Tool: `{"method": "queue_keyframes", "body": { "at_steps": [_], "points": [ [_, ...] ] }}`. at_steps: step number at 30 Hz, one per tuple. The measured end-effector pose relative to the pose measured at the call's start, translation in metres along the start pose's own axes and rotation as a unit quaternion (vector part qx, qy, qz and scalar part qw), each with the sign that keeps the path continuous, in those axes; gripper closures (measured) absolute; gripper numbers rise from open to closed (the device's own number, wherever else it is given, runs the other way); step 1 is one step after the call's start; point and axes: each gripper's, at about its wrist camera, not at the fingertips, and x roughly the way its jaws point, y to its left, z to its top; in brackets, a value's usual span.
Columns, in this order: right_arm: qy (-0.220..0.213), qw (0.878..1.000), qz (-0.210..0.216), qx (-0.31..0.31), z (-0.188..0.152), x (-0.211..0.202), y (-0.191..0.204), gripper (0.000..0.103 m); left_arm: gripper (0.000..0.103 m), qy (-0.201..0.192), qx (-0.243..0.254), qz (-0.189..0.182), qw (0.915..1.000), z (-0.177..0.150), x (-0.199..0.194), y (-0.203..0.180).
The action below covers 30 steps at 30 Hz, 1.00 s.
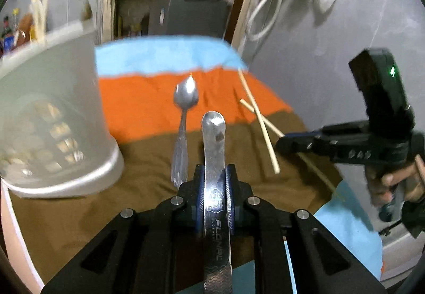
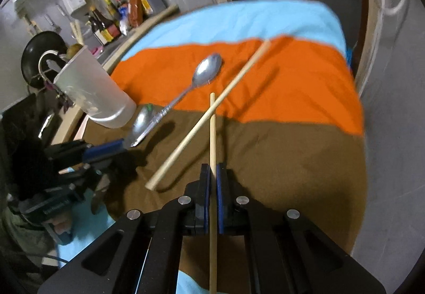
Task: Organize utensils
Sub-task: 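Carry the knife and chopstick up over the white caddy with both tools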
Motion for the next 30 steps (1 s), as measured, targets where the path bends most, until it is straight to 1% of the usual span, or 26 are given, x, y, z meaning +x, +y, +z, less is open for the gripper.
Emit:
{"method": "queue_keyframes", "body": {
  "at_steps": [4,5,8,10,15,19,21,25,30],
  "points": [
    [-0.073,0.997,-0.005,-0.022,-0.002,-0.014,0.021,0.101,0.091,-0.078,0.007,0.014,0.9968,0.002,-0.020,-0.008],
    [-0.096,0.995,-0.004,-0.029,-0.003,-0.017,0.026,0.101,0.091,-0.091,0.005,0.015,0.9958,0.003,-0.023,-0.010],
    [-0.154,0.987,0.018,-0.035,-0.004,-0.022,0.038,0.101,0.091,-0.134,-0.004,0.026,0.9907,0.004,-0.034,-0.008],
    [-0.178,0.983,0.039,-0.032,-0.001,-0.022,0.045,0.101,0.091,-0.156,-0.009,0.030,0.9873,0.005,-0.044,-0.005],
    [-0.228,0.969,0.084,-0.039,0.010,-0.022,0.058,0.101,0.091,-0.204,-0.024,0.042,0.9778,0.007,-0.066,0.006],
    [-0.270,0.955,0.114,-0.049,0.019,-0.024,0.070,0.101,0.091,-0.237,-0.036,0.049,0.9695,0.013,-0.085,0.020],
    [-0.290,0.947,0.133,-0.048,0.026,-0.025,0.075,0.101,0.091,-0.252,-0.040,0.052,0.9656,0.015,-0.096,0.028],
    [-0.332,0.929,0.158,-0.052,0.042,-0.028,0.088,0.100,0.091,-0.283,-0.044,0.051,0.9568,0.027,-0.118,0.045],
    [-0.376,0.908,0.179,-0.053,0.072,-0.034,0.106,0.100,0.091,-0.315,-0.061,0.056,0.9456,0.046,-0.142,0.076]
  ]
}}
